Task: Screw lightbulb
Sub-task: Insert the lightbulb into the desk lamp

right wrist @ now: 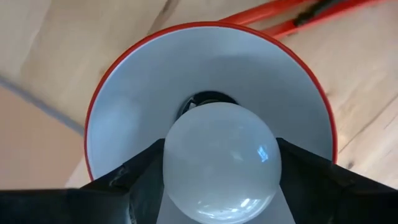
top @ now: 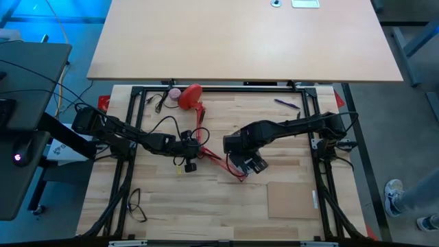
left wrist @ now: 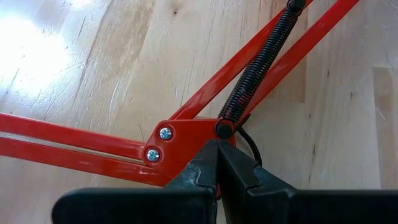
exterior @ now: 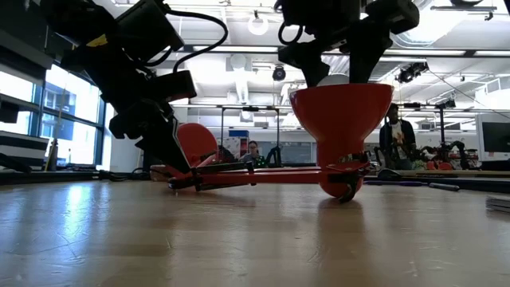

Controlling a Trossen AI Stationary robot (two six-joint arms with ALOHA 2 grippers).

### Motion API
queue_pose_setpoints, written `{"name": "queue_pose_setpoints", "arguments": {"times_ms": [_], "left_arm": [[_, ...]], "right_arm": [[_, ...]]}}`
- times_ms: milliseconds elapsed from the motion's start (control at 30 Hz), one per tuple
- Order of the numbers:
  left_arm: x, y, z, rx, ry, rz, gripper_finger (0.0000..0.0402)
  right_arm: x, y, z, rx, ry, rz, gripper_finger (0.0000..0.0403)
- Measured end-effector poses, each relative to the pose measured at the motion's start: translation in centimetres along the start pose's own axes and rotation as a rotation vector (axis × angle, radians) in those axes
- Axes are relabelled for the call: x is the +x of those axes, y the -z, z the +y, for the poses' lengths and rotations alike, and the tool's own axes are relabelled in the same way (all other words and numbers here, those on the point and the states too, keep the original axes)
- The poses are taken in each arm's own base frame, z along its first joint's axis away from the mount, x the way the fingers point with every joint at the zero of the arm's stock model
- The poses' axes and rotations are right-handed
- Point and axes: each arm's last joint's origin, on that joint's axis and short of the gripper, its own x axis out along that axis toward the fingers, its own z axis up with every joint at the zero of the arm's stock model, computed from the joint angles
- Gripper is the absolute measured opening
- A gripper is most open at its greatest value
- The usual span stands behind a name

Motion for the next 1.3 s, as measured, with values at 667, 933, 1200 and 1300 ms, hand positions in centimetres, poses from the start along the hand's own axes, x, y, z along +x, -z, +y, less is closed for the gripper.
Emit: {"name": "queue_pose_setpoints", "arguments": {"times_ms": [667, 933, 1200, 1300], "left_arm": [[0.0, 0.0, 0.0, 0.002, 0.0, 0.003, 0.0], [0.0, 0.0, 0.0, -0.002, -0.002, -0.002, 0.0], [0.0, 0.0, 0.0, 0.013, -0.001, -0.002, 0.0], [0.0, 0.0, 0.0, 0.042, -0.002, -0.001, 0.0]], "right_arm": [[0.1, -1.7, 1.9, 0.52, 0.091, -0.041, 0.0255], [0.1, -1.8, 2.1, 0.712, 0.105, -0.055, 0.0255], [0.1, -1.8, 2.0, 0.761, 0.116, -0.057, 0.0255], [0.6, -2.0, 1.9, 0.789, 0.111, -0.046, 0.0255]]}}
